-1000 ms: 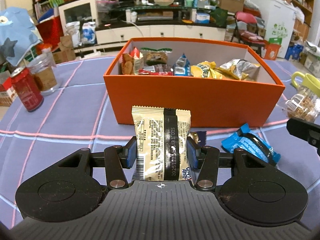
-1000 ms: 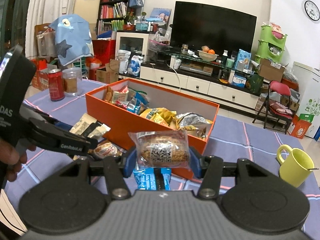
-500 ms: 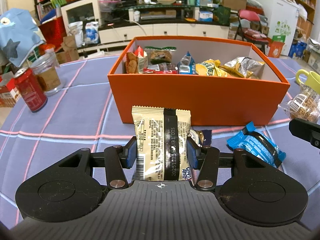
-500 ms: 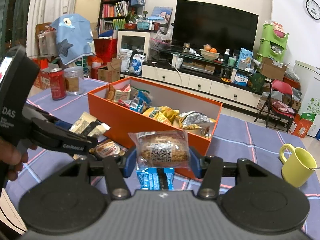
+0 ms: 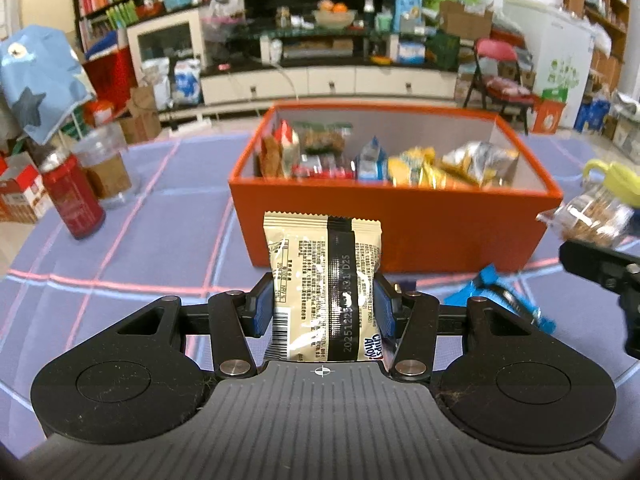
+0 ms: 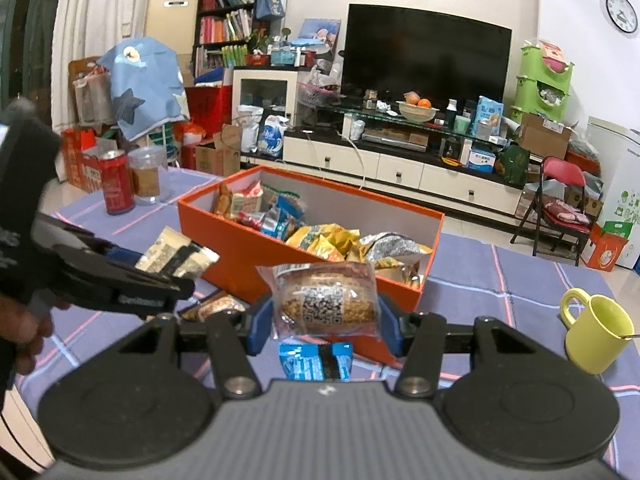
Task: Organize snacks
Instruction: 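Carry both held snacks over the orange box and open both grippers, then grasp the navy Danisa cookie pack with left gripper while right grasps blue wafer pack, then carry both held snacks over the orange box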
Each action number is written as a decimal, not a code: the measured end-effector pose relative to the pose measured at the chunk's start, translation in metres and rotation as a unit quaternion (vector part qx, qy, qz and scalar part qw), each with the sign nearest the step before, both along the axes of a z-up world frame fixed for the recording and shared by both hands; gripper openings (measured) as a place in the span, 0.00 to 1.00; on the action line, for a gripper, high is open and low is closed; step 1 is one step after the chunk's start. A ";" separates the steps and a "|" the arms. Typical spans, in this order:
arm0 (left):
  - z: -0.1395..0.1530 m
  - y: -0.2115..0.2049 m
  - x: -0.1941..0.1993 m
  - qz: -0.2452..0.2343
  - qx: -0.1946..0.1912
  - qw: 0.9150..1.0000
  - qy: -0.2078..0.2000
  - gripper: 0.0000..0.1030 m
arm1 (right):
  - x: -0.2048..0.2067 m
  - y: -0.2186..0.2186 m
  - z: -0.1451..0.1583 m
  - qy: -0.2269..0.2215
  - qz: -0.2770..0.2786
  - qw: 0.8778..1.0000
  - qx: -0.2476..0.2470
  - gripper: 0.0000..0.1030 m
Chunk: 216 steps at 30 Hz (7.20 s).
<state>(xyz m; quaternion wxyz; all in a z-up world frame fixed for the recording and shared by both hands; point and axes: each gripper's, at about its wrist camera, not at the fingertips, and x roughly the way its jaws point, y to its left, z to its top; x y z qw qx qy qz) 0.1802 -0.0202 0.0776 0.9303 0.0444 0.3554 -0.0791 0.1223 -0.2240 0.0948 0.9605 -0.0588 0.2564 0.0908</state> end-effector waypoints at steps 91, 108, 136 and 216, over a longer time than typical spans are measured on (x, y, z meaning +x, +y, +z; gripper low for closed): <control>-0.038 0.051 0.008 -0.131 0.010 0.991 0.019 0.62 | 0.000 0.009 -0.053 0.077 0.024 0.996 -0.039 0.92; -0.077 -0.002 0.038 -0.108 0.004 0.992 0.068 0.39 | 0.054 -0.009 -0.100 0.152 0.010 0.988 0.016 0.78; -0.083 -0.020 0.039 -0.072 0.005 0.996 0.056 0.44 | 0.048 -0.004 -0.098 0.156 -0.001 0.988 0.013 0.69; 0.038 0.012 0.024 0.053 -0.021 0.998 -0.015 0.19 | 0.028 0.009 0.023 0.032 -0.047 0.997 0.046 0.48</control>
